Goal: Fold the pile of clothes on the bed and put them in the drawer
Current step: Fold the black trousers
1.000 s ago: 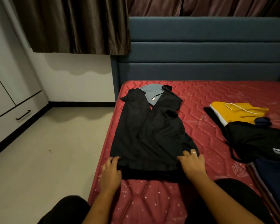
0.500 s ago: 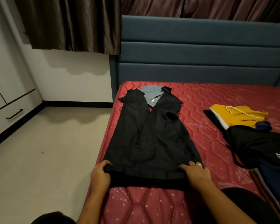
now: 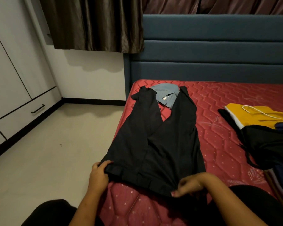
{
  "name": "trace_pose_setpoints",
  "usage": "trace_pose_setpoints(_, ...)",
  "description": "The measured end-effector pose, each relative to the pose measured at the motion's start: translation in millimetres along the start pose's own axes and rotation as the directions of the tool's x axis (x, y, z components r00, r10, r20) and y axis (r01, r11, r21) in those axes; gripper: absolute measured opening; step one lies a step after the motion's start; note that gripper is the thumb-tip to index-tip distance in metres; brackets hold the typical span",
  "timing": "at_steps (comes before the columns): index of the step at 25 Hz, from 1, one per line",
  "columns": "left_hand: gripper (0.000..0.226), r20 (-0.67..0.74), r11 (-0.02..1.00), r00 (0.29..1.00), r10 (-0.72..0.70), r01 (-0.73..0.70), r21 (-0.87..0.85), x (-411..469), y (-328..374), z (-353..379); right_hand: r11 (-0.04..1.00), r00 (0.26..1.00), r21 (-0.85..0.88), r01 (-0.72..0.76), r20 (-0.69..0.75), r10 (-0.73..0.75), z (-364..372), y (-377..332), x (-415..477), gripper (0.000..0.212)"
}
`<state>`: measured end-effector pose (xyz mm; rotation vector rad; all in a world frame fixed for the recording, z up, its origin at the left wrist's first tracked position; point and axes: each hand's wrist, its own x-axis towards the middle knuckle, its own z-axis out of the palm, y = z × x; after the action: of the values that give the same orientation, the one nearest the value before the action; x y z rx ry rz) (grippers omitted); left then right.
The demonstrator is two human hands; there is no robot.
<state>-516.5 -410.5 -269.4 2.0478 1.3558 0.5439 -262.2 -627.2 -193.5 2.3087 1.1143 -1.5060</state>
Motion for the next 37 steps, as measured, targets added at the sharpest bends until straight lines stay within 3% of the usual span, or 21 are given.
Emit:
trace_pose_setpoints(1,0.065,-0.024,0.998,0.999,-0.027,0.026,-0.051,-1.6,3.4,-1.6,0.997,0.999,0.076,0.003,-0.04,0.0,0.8,2.2,3.9,0.057)
trace_pose_setpoints(3,0.068,-0.097,0.988,0.994,-0.053,0.038,-0.151,-5.0,10.8,-3.3,0.987,0.958,0.156,0.028,-0.285,0.018,1.6,5.0,7.6,0.053)
trace_pose_setpoints(4,0.072,-0.118,0.975,0.99,-0.078,0.051,-0.218,-5.8,12.4,-3.6,0.993,0.914,0.114,0.014,-0.404,0.033,0.1,10.9,12.6,0.055)
trace_pose_setpoints(6,0.075,-0.079,0.913,0.977,-0.2,0.157,-0.376,-11.7,17.6,-5.6,0.992,0.864,-0.02,-0.123,-0.494,0.098,-0.7,17.8,17.2,0.071)
trace_pose_setpoints(9,0.057,-0.027,0.897,0.976,-0.218,0.189,-0.399,-20.6,18.3,-6.3,0.972,0.859,-0.03,-0.234,-0.474,0.192,6.3,18.8,17.9,0.083)
trace_pose_setpoints(14,0.064,-0.11,0.979,0.994,0.0,-0.022,-0.2,-18.1,20.3,-5.0,0.994,0.83,0.083,-0.066,-0.549,0.101,12.2,16.1,32.2,0.066)
trace_pose_setpoints(17,0.061,-0.097,0.984,0.994,0.051,-0.066,-0.166,-24.8,33.1,-5.1,0.994,0.842,0.113,0.008,-0.536,0.054,15.6,15.8,36.9,0.048)
trace_pose_setpoints(22,0.041,-0.173,0.996,0.982,0.078,-0.085,-0.034,-15.7,18.4,-22.5,0.989,0.774,0.141,-0.038,-0.622,0.118,2.8,22.5,22.5,0.041)
trace_pose_setpoints(24,0.023,-0.151,1.0,0.988,0.022,-0.024,-0.006,-13.2,11.1,-28.4,0.991,0.84,0.093,-0.099,-0.526,0.133,6.0,19.6,11.7,0.052)
trace_pose_setpoints(26,0.023,-0.082,0.998,0.994,-0.066,0.064,-0.029,-18.3,12.1,-34.5,0.987,0.936,0.035,-0.155,-0.316,0.158,16.2,10.9,1.7,0.065)
trace_pose_setpoints(27,0.022,-0.046,0.995,0.994,-0.098,0.096,-0.025,-21.8,12.6,-37.1,0.983,0.947,0.006,-0.181,-0.268,0.176,17.7,8.3,2.2,0.066)
trace_pose_setpoints(30,0.029,0.028,0.988,0.994,-0.102,0.098,0.119,-26.2,-1.3,-40.3,0.972,0.895,0.037,-0.234,-0.383,0.23,15.2,-1.5,4.5,0.068)
trace_pose_setpoints(32,0.045,0.12,0.978,0.987,-0.11,0.086,0.191,-19.8,-16.5,-40.2,0.956,0.796,0.128,-0.265,-0.531,0.291,15.7,-7.7,8.2,0.081)
trace_pose_setpoints(34,0.055,0.179,0.985,0.972,-0.155,0.138,0.106,-14.7,-22.4,-39.6,0.949,0.68,0.218,-0.227,-0.663,0.315,23.3,-8.2,19.3,0.077)
trace_pose_setpoints(37,0.05,0.151,0.965,0.97,-0.188,0.212,-0.155,-16.1,-14.2,-34.1,0.948,0.699,0.319,-0.012,-0.675,0.236,30.2,0.4,38.7,0.057)
